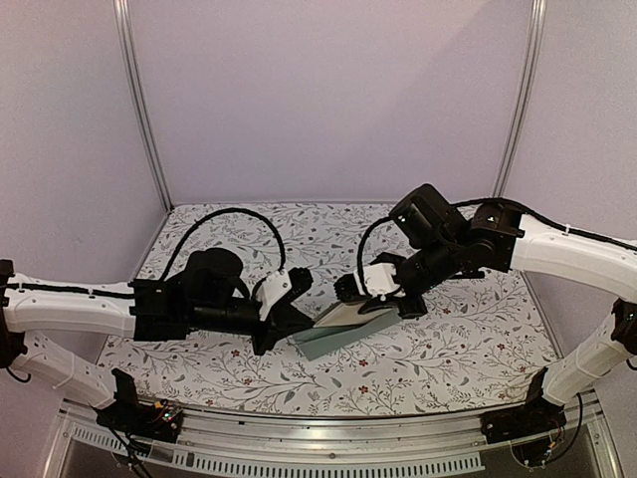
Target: Place the letter into the envelope and seal it
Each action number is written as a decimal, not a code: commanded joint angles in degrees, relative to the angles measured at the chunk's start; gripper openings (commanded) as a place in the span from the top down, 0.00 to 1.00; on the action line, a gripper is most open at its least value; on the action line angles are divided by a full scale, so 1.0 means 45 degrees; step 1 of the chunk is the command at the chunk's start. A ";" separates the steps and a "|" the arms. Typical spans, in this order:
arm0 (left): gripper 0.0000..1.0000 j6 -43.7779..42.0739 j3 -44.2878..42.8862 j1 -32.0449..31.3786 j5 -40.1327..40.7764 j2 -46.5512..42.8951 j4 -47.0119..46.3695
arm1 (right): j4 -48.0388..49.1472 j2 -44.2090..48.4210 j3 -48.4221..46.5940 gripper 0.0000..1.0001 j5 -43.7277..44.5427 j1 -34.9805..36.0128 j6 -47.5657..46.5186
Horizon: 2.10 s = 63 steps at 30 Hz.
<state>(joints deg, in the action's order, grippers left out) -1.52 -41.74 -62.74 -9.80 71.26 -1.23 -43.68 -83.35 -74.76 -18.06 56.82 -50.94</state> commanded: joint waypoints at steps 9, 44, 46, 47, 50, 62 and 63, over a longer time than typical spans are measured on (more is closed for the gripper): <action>1.00 -0.0068 0.0007 -0.0128 0.0089 -0.0407 -0.0189 | -0.0371 -0.0280 -0.0291 1.00 0.1590 0.0259 0.0282; 1.00 0.0117 -0.0177 -0.0132 0.0133 -0.0078 -0.0093 | -0.2256 -0.3113 -0.1950 0.97 0.6400 0.2394 0.1483; 1.00 0.0129 -0.0197 -0.0130 0.0109 -0.0054 -0.0080 | -0.2419 -0.3346 -0.2094 0.89 0.6683 0.2482 0.1613; 1.00 0.0148 -0.0198 -0.0126 0.0108 -0.0045 -0.0085 | -0.2539 -0.3439 -0.2197 0.84 0.6789 0.2517 0.1691; 1.00 0.0180 -0.0198 -0.0117 0.0213 0.0017 -0.0072 | -0.2810 -0.3780 -0.2532 0.60 0.6861 0.2550 0.2082; 1.00 0.0314 -0.0083 0.0624 0.0193 0.0277 -0.0135 | -0.0910 -0.1780 -0.2061 0.43 0.6960 0.2902 0.1724; 1.00 0.0310 -0.0081 0.0649 0.0187 0.0274 -0.0158 | -0.0739 -0.1491 -0.1878 0.43 0.6992 0.2950 0.1704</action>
<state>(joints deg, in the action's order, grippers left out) -0.54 -41.74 -60.99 -8.40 71.96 -1.10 -52.66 -97.03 -85.01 12.34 68.75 -42.57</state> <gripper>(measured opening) 0.003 0.571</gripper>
